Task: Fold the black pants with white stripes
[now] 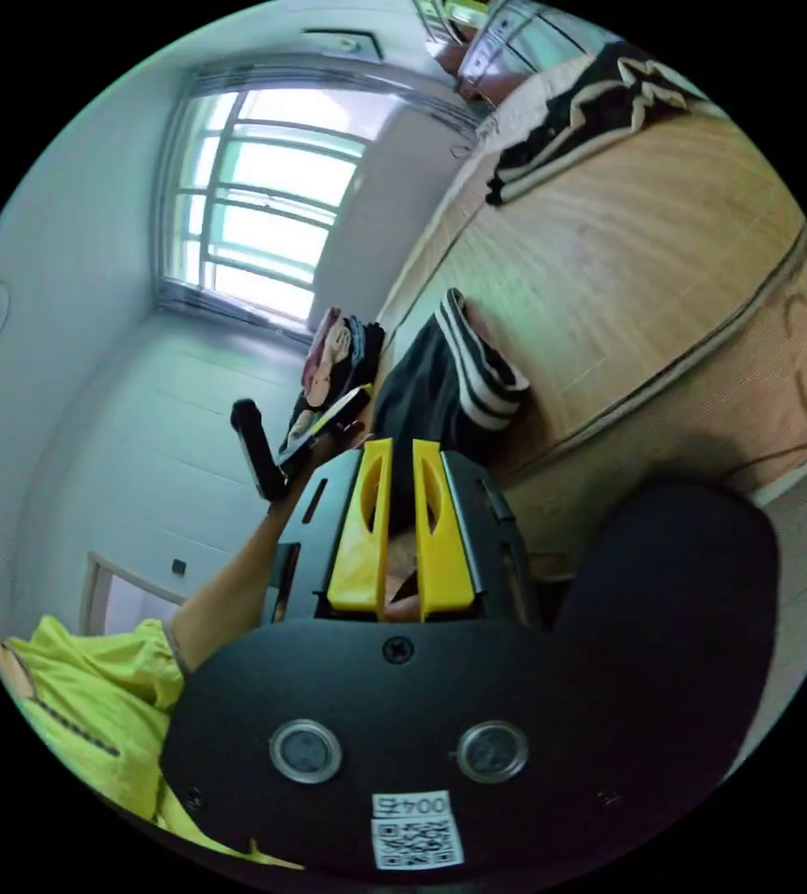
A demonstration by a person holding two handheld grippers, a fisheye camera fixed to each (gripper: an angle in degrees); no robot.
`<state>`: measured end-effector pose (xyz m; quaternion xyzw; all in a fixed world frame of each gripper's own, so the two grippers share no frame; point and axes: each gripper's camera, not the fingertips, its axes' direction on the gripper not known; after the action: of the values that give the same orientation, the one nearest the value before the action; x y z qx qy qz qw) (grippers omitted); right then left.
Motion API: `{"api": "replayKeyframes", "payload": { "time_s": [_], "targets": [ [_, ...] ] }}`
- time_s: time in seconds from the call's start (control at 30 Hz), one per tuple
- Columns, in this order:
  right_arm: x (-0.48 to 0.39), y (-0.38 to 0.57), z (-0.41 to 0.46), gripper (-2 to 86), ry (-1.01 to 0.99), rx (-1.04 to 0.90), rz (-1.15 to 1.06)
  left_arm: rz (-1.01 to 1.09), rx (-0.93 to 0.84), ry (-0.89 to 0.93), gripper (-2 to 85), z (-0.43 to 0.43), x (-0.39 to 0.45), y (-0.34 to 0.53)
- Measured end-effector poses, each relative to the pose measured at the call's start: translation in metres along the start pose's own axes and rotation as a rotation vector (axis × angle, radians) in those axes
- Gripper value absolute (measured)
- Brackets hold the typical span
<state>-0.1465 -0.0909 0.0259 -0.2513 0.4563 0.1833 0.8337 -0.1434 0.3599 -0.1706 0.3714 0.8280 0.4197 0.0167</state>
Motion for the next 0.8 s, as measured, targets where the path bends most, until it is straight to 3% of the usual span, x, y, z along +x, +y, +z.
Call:
{"api": "replayKeyframes", "payload": {
  "time_s": [0.17,0.3,0.47,0.53,0.63,0.8],
  "targets": [
    [-0.018,-0.018,-0.039,5.1,0.174,-0.002,-0.316,-0.107,0.181,0.042,0.8,-0.051,-0.028,0.068],
    [-0.043,-0.036,-0.008,4.7,0.431,-0.05,-0.537,-0.302,0.133,0.194,1.8,-0.065,-0.085,0.159],
    [-0.058,-0.014,0.083,0.8,0.893,-0.181,-0.916,-0.492,0.085,0.221,3.0,-0.061,-0.111,0.263],
    [-0.039,-0.002,0.116,0.0,1.013,-0.313,-0.962,-0.478,0.061,0.241,3.8,-0.053,-0.106,0.282],
    [-0.019,0.01,0.132,-0.4,1.102,-0.293,-0.996,-0.424,0.061,0.279,5.5,-0.044,-0.094,0.285],
    [0.002,-0.013,0.118,0.4,0.999,-0.337,-0.848,-0.378,0.031,0.346,6.4,-0.017,-0.084,0.285]
  ]
}}
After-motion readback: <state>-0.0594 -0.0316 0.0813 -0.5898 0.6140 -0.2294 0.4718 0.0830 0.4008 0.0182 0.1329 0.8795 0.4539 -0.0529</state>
